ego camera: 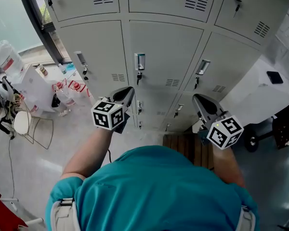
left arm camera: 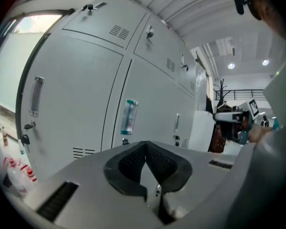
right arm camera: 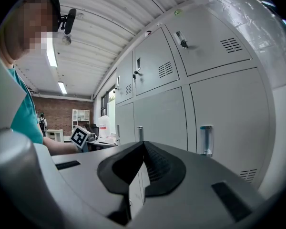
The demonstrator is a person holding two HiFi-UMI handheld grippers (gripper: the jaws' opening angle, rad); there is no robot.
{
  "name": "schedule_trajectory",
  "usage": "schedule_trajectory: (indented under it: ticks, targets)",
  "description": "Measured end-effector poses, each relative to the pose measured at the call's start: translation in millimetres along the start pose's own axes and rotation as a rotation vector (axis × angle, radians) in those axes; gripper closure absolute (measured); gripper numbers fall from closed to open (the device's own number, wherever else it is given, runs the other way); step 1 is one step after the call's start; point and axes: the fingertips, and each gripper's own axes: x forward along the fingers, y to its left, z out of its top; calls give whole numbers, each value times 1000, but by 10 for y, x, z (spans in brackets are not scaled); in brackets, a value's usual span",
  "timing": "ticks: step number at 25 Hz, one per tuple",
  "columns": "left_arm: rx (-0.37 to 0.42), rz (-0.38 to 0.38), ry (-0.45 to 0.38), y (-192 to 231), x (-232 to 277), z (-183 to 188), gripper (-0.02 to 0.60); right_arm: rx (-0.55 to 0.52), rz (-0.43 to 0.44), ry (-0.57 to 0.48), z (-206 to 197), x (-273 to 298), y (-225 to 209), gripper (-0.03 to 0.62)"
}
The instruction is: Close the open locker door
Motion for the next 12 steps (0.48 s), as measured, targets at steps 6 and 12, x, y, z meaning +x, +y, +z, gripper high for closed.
schedule_trajectory:
  ticks: [6, 12]
  targets:
    - [241, 152, 191, 252, 525, -311, 574, 15, -31, 24, -119, -56, -29, 595]
    - [791, 268, 310, 349, 883, -356, 572, 26, -68, 34, -180, -119, -78, 595]
